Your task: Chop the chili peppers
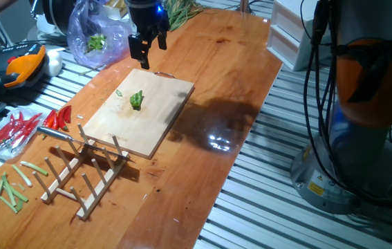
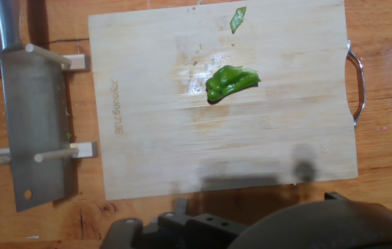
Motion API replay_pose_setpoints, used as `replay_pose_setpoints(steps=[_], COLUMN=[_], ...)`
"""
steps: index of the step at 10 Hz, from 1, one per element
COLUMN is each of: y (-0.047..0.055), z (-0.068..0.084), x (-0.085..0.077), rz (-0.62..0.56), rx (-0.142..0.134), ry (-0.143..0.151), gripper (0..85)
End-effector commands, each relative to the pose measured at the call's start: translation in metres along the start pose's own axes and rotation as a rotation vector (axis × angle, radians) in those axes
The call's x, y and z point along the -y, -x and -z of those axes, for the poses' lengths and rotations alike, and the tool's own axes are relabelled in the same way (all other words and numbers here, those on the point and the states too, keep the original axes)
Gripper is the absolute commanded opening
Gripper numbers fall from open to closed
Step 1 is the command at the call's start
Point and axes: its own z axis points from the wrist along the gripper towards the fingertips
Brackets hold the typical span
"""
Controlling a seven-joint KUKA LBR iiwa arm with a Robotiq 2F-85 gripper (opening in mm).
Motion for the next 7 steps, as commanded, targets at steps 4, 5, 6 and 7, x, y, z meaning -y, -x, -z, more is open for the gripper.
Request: replay_pose_setpoints(steps=[4, 5, 6, 7], y=[-0.0029, -0.0029, -0.0029, -0.0029], z=[0.0079, 0.0078, 0.0078, 0.0077], x=[-0.0049, -0.0049, -0.0049, -0.0049], rz=[0.197, 0.195, 0.195, 0.193], rx=[-0.1, -0.101, -0.099, -0.099], ry=[0.004, 0.005, -0.001, -0.006], gripper=[0.0, 0.0, 0.0, 0.0])
